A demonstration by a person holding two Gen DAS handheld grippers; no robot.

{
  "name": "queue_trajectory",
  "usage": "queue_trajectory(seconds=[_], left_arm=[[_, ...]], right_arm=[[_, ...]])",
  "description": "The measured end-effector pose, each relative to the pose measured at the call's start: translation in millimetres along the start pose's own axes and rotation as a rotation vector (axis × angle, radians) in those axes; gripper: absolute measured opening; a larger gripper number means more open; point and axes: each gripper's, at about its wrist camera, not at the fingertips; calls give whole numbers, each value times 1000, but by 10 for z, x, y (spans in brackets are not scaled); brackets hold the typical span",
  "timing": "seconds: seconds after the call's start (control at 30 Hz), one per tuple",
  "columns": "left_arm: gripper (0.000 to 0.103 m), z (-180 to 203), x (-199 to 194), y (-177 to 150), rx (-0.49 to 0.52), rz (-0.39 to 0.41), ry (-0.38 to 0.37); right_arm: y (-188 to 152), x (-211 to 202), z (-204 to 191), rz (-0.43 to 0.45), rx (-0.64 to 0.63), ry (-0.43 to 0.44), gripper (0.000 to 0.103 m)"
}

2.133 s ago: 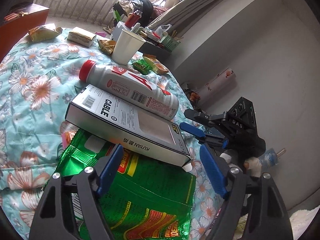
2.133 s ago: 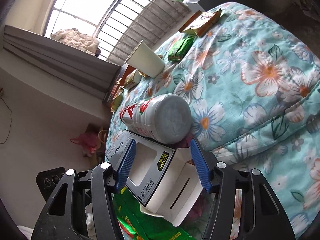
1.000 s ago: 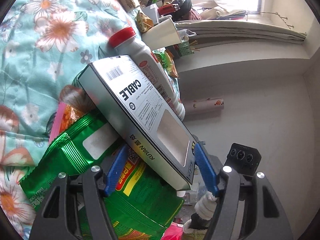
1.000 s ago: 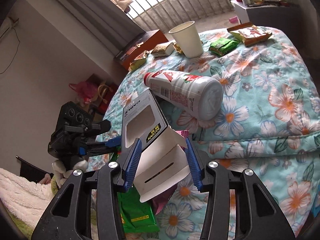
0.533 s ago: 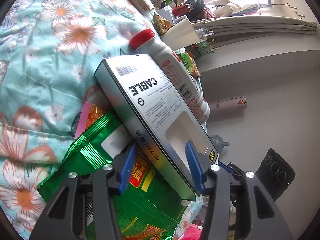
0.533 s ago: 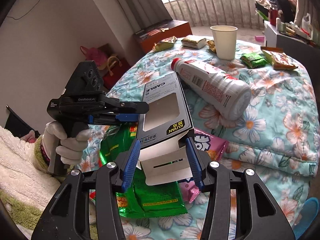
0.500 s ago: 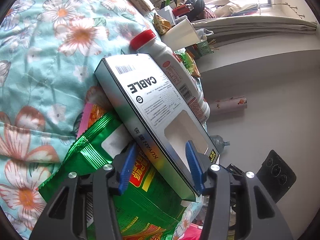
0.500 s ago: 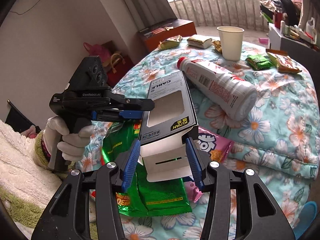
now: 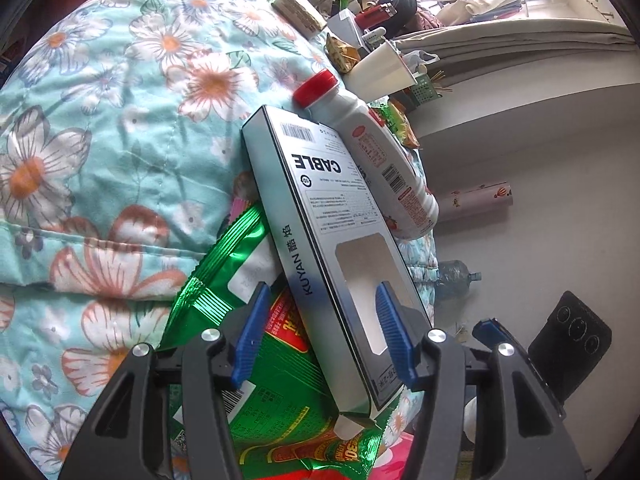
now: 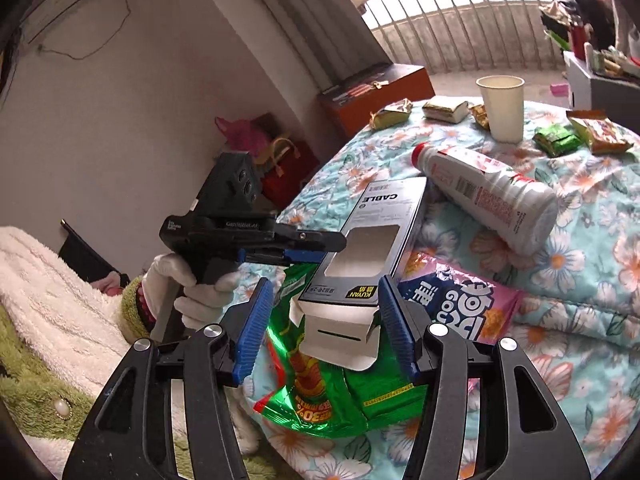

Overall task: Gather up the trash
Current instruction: 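Lift the CABLE box with the left tool and move it aside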

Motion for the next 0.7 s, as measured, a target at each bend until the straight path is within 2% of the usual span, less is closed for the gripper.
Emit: queue_trajectory(seconds=[0.07, 0.2, 0.37, 0.47, 0.57, 0.7], left_arm=[[64, 13, -4, 21, -3, 0, -5], [74, 65, 39, 69, -10, -14, -10], [81, 133, 47, 116, 36, -43, 29], [86, 210, 29, 126, 110, -54, 95], [91, 320, 43, 106, 214, -48, 211], [94, 451, 113, 63, 320, -41, 309]], right_arm=[[49, 94, 129, 19, 87, 20, 58], [12, 438, 188, -53, 118, 4, 58], [-56, 584, -120, -90, 15, 76, 58], [-113, 656, -304, -111, -41, 116, 58], [-174, 793, -322, -133, -24, 159, 58], [-278, 943, -298, -161, -6, 166, 58]])
Point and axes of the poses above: each gripper's, at about its wrist camera, not at the fingertips, and x roughly the way its jaws point, z to its right, y to its top, and after that the axes turned 5 degrees about y, right-handed
